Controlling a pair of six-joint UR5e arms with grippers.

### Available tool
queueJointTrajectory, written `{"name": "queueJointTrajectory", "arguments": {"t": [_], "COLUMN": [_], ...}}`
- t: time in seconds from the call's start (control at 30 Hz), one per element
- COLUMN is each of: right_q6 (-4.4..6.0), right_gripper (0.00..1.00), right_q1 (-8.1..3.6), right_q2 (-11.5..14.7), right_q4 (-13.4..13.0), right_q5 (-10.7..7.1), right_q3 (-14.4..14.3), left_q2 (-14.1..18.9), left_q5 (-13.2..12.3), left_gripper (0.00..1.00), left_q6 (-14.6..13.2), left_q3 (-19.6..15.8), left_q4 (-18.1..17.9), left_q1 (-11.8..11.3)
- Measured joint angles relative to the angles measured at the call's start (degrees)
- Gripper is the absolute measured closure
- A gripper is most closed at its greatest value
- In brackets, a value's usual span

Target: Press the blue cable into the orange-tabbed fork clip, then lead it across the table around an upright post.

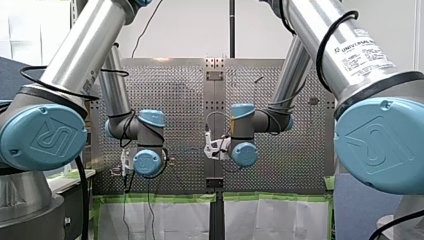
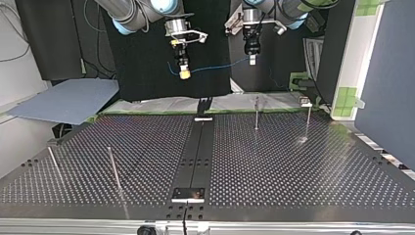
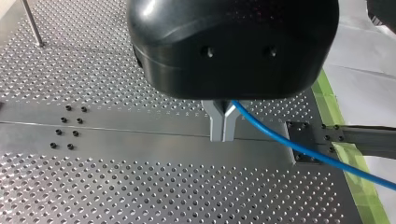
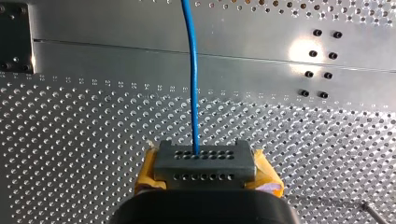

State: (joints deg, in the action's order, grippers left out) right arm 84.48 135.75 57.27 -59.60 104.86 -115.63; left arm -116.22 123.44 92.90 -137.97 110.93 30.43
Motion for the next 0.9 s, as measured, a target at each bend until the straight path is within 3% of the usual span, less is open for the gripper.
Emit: {"name": "queueJointTrajectory", "arguments": {"t": [0.23,0.63,0.9], "right_q6": [-0.35,-0.87,-0.87], "right_gripper": [1.0,1.0,1.0], "right_q1": [0.18,0.35,0.35], "right_q2": [-0.41,-6.24,-7.01], "right_q4": [0.39,6.51,8.69], "right_q5": [0.4,6.34,7.26], "right_q3": [0.13,0.26,0.27], "left_q2": [0.0,0.0,0.0], "left_q5": [0.0,0.0,0.0], "left_gripper": [1.0,1.0,1.0], "left_q6": [0.0,0.0,0.0], "left_q3": [0.0,0.0,0.0], "left_q4": [0.0,0.0,0.0], "left_q1": [0.0,0.0,0.0]}}
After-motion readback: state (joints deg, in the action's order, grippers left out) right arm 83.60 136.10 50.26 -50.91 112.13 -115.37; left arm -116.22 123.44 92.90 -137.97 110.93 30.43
